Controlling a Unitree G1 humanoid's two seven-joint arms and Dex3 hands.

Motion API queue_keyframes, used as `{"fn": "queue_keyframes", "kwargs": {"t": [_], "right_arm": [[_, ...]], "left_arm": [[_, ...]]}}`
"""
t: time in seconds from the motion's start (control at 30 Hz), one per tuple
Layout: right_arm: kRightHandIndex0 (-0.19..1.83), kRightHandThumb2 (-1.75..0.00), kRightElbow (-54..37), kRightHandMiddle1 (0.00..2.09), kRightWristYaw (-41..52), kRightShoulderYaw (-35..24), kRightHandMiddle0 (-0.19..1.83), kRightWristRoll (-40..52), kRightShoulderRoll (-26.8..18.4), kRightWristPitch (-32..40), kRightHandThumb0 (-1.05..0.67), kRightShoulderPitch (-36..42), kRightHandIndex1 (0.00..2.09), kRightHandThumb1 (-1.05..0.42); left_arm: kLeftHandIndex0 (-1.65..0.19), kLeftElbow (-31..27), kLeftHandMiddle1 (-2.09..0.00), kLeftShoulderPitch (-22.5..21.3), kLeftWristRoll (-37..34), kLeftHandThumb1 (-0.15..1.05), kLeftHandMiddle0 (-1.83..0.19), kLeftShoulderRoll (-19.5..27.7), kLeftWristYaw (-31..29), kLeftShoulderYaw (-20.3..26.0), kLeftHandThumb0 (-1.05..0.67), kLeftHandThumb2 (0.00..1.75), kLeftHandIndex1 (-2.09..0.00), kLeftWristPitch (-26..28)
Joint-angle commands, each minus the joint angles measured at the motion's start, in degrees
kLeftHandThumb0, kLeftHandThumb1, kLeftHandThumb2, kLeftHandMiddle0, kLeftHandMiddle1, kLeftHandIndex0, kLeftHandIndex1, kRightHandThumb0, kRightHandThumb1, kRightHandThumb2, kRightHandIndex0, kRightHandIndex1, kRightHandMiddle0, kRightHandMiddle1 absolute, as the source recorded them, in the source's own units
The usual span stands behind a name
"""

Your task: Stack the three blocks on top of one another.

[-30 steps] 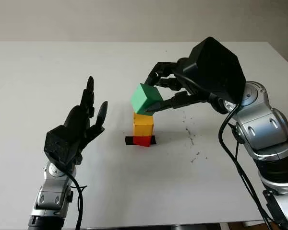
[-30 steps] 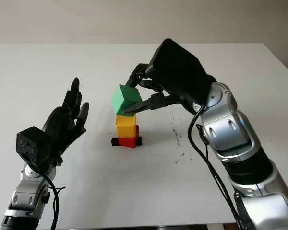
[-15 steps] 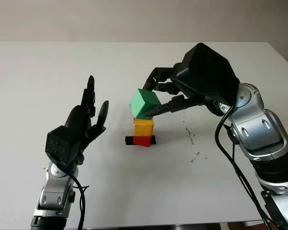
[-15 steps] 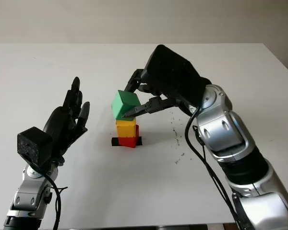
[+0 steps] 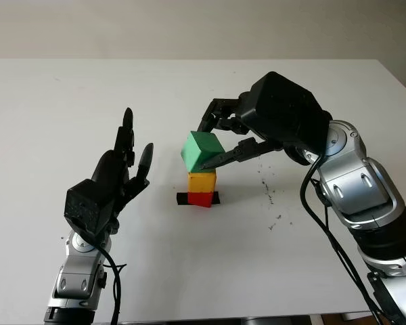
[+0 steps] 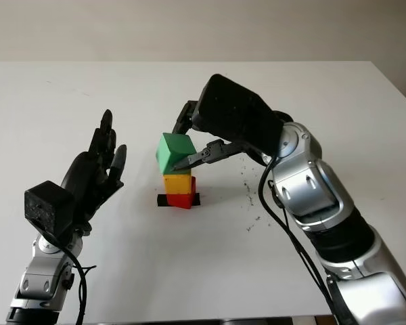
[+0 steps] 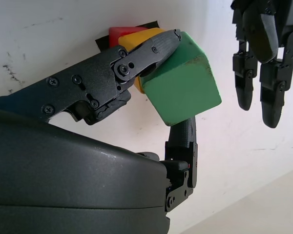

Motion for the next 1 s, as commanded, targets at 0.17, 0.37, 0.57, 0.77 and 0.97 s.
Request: {"fn": "queue_keyframes", "kwargs": {"t": [0.17,0.37,0.57,0.77,0.97], "right_arm": [[0.29,-0.05,0.10,1.61,0.50,0.13,0.26,-1.80,-0.70,-2.39,-0.42,0.02,0.06,-0.96],[0.28,-0.05,0.32,1.59,0.82,-0.33,0.26,-2.95,-0.65,-3.12,-0.41,0.04,0.05,-0.96],[0.28,-0.05,0.20,1.59,1.12,-0.20,0.27,-3.80,-0.40,-2.74,-0.41,-0.01,0.06,-0.96],[0.29,-0.06,0.25,1.59,1.91,-0.17,0.27,-4.03,-0.50,-3.62,-0.43,0.47,0.06,-0.96],[0.30,-0.05,0.29,1.61,1.85,-0.59,0.28,-3.94,0.10,-3.67,-0.43,1.33,0.06,-0.96]], "left_arm": [[0.19,-1.23,-0.02,0.40,-0.17,1.05,0.19,-0.46,0.51,-0.03,-0.74,0.62,-0.02,-0.14],[0.19,-1.07,-0.02,0.33,-0.03,1.05,0.19,-0.40,0.64,-0.10,-0.75,0.62,-0.03,-0.18],[0.19,-1.28,-0.02,0.33,-0.03,1.05,0.19,-0.42,0.64,-0.17,-0.75,0.62,-0.02,0.19],[0.19,-1.03,-0.02,0.36,0.10,1.05,0.19,-0.58,0.91,-0.22,-0.74,0.62,-0.02,-0.34],[0.19,-1.29,-0.02,0.60,0.14,1.05,0.19,-0.60,1.09,-0.34,-0.75,0.62,-0.03,-0.36]]}}
